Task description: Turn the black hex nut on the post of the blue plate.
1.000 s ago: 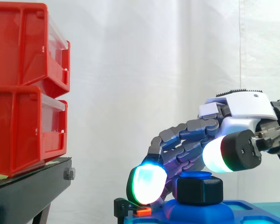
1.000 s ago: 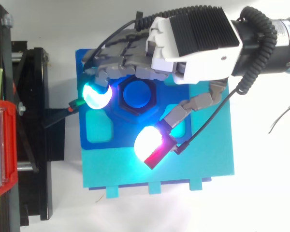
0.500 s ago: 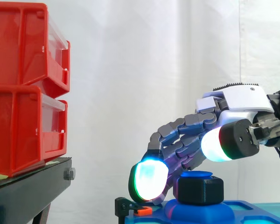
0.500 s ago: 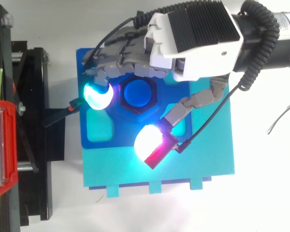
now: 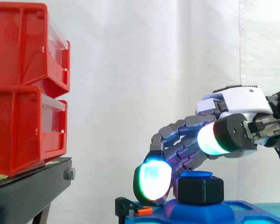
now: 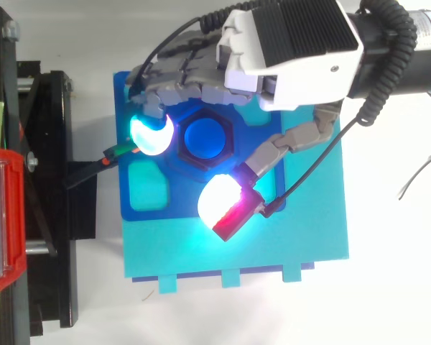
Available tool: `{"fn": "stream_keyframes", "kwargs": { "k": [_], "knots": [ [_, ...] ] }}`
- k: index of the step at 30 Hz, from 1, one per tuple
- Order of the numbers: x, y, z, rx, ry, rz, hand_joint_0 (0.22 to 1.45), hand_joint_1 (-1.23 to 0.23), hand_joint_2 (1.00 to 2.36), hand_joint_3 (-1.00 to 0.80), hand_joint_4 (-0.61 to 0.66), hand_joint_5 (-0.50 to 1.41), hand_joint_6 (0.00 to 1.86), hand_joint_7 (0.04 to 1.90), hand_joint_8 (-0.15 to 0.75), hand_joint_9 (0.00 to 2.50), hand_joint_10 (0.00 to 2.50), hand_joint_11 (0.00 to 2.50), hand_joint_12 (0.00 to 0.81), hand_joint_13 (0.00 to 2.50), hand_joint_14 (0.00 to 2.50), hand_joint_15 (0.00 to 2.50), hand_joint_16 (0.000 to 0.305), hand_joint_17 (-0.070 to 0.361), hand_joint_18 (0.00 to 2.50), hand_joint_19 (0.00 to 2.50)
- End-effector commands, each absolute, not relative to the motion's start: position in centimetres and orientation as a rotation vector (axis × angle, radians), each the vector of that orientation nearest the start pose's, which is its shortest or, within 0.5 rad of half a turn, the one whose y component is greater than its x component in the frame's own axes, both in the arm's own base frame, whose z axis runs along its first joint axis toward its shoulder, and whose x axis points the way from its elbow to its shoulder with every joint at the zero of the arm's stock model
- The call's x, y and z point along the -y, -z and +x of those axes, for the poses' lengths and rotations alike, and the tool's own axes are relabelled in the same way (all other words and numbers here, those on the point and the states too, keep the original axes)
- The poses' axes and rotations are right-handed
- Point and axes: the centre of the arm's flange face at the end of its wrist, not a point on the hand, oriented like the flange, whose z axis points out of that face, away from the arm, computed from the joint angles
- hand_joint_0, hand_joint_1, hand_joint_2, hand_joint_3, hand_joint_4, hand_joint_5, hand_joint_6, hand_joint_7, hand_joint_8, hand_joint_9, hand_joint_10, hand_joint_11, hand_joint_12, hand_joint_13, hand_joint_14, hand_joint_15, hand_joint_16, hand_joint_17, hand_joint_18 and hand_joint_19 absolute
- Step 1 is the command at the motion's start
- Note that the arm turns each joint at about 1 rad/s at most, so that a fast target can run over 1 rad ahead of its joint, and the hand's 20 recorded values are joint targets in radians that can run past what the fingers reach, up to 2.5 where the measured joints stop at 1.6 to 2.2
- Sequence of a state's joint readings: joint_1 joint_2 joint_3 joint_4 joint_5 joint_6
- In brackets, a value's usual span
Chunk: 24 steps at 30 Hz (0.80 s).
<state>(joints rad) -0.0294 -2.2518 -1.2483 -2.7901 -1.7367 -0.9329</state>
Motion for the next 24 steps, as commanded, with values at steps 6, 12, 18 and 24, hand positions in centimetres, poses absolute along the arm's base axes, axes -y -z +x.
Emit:
{"fn": "stream_keyframes", "kwargs": {
  "k": [6, 12, 18, 24],
  "knots": [
    [13.82, -25.43, 72.84, -1.563, -0.595, 0.392, 0.46, -0.67, 1.0, -0.5, 0.51, -0.28, 0.5, 1.07, 0.518, 0.37, 0.01, 0.24, 0.617, 0.55, 0.0, 0.62, 0.074, 0.166, 0.51, 0.24],
    [13.81, -25.31, 72.76, -1.569, -0.595, 0.394, 0.51, -0.83, 1.0, -0.5, 0.46, -0.26, 0.5, 1.11, 0.483, 0.39, 0.0, 0.17, 0.595, 0.59, 0.0, 0.53, 0.072, 0.161, 0.65, 0.36],
    [13.7, -25.09, 72.69, -1.57, -0.596, 0.393, 0.55, -0.88, 1.0, -0.5, 0.41, -0.25, 0.5, 1.14, 0.451, 0.37, 0.0, 0.15, 0.572, 0.57, 0.0, 0.5, 0.068, 0.153, 0.64, 0.32],
    [13.59, -25.1, 72.73, -1.569, -0.596, 0.39, 0.54, -0.93, 1.0, -0.5, 0.4, -0.25, 0.5, 1.14, 0.442, 0.35, 0.0, 0.15, 0.567, 0.57, 0.01, 0.48, 0.068, 0.153, 0.63, 0.31]
  ]
}}
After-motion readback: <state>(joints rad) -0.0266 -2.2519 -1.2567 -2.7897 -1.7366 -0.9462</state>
